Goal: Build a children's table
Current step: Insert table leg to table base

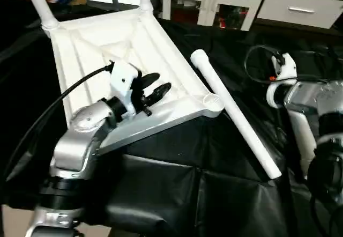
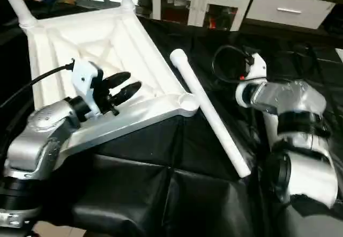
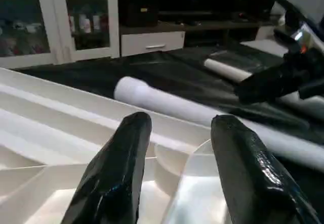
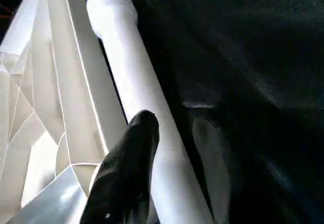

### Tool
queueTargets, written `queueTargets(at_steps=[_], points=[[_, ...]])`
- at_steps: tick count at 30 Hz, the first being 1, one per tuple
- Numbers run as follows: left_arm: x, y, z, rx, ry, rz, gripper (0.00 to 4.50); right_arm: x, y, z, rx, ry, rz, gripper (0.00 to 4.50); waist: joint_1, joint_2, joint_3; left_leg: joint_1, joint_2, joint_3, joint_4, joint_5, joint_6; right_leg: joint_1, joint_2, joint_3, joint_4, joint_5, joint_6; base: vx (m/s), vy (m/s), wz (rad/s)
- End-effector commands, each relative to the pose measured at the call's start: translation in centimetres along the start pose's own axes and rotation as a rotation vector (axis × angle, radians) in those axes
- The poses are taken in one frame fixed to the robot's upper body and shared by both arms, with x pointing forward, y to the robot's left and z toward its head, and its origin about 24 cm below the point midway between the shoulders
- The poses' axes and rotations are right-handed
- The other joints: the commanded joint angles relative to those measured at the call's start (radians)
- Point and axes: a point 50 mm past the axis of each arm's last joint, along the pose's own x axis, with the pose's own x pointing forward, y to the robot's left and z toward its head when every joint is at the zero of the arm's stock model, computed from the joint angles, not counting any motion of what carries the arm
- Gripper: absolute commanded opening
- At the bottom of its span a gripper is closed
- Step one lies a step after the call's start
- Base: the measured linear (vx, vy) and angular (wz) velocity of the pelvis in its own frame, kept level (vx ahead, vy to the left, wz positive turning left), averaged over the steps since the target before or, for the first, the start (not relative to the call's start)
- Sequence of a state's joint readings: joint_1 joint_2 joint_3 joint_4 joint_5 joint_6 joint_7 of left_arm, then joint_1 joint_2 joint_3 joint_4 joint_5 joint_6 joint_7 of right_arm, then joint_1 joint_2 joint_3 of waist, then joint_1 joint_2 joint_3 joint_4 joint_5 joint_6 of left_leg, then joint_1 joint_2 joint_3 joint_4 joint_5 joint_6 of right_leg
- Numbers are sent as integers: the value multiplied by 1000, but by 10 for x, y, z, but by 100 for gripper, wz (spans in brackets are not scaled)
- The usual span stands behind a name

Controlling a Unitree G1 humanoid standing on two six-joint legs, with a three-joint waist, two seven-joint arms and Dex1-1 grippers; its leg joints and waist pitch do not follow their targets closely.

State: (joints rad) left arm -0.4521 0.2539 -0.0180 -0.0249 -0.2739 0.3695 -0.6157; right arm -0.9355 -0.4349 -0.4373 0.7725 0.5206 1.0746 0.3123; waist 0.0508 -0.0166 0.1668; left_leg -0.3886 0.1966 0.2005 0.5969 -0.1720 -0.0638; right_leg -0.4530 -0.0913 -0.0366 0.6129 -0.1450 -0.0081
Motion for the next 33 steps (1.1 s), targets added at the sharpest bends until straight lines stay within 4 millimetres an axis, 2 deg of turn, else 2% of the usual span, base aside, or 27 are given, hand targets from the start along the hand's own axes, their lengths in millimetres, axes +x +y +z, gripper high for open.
queueTargets(at_steps=[1,3,4,5,7,8,9,10,11,12,13,14,16,17,18,19,21,22,24,25,27,32,33], points=[[5,-6,7,-14,-16,-25,222,-13,5,12,-90,-82,24,105,8,6,-101,18,13,1,-55,-118,57,74,-22,29,-54,-101,-296,0,0,0],[6,-11,5,-7,7,-49,222,-20,11,16,-238,-153,33,105,9,5,-102,21,15,-1,-56,-111,56,73,-22,29,-54,-102,-281,0,0,0],[5,-20,-2,26,56,-108,222,-26,20,21,-366,-206,70,127,9,2,-102,21,16,0,-56,-108,58,71,-23,30,-56,-101,-269,0,0,0],[4,-22,-4,34,69,-124,222,-28,23,21,-397,-216,81,137,14,2,-101,19,18,-4,-58,-108,60,72,-26,28,-56,-105,-258,0,0,0],[0,-33,-12,58,113,-194,222,-33,33,23,-486,-213,130,138,8,1,-99,18,17,-4,-59,-92,75,72,-22,28,-55,-101,-257,0,0,0],[-2,-38,-16,81,134,-220,222,-35,37,23,-515,-197,151,142,3,-3,-97,18,17,-2,-58,-99,80,71,-23,30,-57,-118,-257,0,0,0],[-4,-42,-19,97,151,-242,222,-36,39,21,-539,-172,167,164,1,0,-95,18,18,-3,-60,-112,81,70,-24,30,-61,-145,-253,0,0,0],[-4,-45,-21,98,160,-258,222,-37,39,19,-555,-143,175,177,0,-4,-93,19,18,-1,-59,-118,80,69,-23,31,-63,-159,-250,0,0,0],[-5,-47,-22,96,164,-266,222,-38,39,18,-562,-125,178,181,-1,-2,-91,19,18,-1,-61,-129,76,67,-24,32,-66,-182,-249,0,0,0],[-4,-49,-23,101,167,-271,222,-38,37,14,-586,-90,167,181,-1,-5,-89,20,18,-2,-62,-142,68,66,-23,32,-69,-210,-243,0,0,0],[-4,-53,-23,98,170,-282,222,-38,32,10,-626,-32,127,192,-4,-13,-89,20,18,0,-62,-147,66,65,-23,33,-71,-221,-240,0,0,0],[-4,-55,-23,97,173,-289,222,-39,27,7,-658,3,98,208,-2,-13,-88,20,20,-2,-62,-147,57,66,-24,33,-71,-234,-233,0,0,0],[-7,-59,-23,105,181,-300,222,-50,17,-3,-725,114,48,220,2,-18,-88,22,22,-1,-62,-139,56,65,-26,36,-71,-239,-224,0,0,0],[-8,-60,-22,107,184,-302,222,-56,14,-7,-748,153,42,230,4,-17,-88,21,22,-2,-62,-130,57,66,-25,36,-70,-229,-219,0,0,0],[-10,-61,-22,107,188,-301,222,-61,11,-10,-760,188,41,239,2,-24,-86,17,22,-1,-63,-126,61,68,-25,37,-70,-223,-214,0,0,0],[-13,-62,-24,106,195,-300,222,-70,7,-17,-777,247,38,260,3,-22,-83,15,22,-3,-64,-119,70,68,-25,38,-70,-221,-203,0,0,0],[-15,-63,-25,105,202,-302,222,-75,4,-22,-789,289,33,267,0,-22,-83,15,21,-3,-62,-122,79,65,-26,38,-72,-230,-204,0,0,0],[-16,-63,-25,105,203,-302,222,-76,3,-24,-791,298,31,273,1,-20,-82,13,21,-4,-63,-130,77,66,-27,37,-74,-243,-200,0,0,0],[-17,-65,-26,102,207,-310,222,-79,1,-28,-794,331,30,294,-5,-23,-79,12,22,-5,-64,-155,72,65,-29,37,-80,-288,-191,0,0,0],[-16,-67,-26,97,206,-319,222,-79,0,-31,-780,341,42,310,-9,-17,-80,12,20,-6,-64,-173,65,64,-29,36,-84,-315,-186,0,0,0],[-15,-70,-26,93,204,-332,222,-78,1,-35,-762,348,71,326,-13,-18,-78,14,20,-7,-64,-194,56,61,-29,35,-89,-350,-176,0,0,0],[-14,-73,-25,94,206,-347,222,-79,10,-41,-749,334,146,361,-15,-17,-81,15,22,-9,-64,-186,55,61,-26,34,-85,-323,-179,0,0,0],[-14,-74,-25,92,208,-350,222,-78,10,-44,-762,346,136,388,-15,-14,-82,18,22,-8,-64,-179,56,60,-24,35,-84,-304,-188,0,0,0]])
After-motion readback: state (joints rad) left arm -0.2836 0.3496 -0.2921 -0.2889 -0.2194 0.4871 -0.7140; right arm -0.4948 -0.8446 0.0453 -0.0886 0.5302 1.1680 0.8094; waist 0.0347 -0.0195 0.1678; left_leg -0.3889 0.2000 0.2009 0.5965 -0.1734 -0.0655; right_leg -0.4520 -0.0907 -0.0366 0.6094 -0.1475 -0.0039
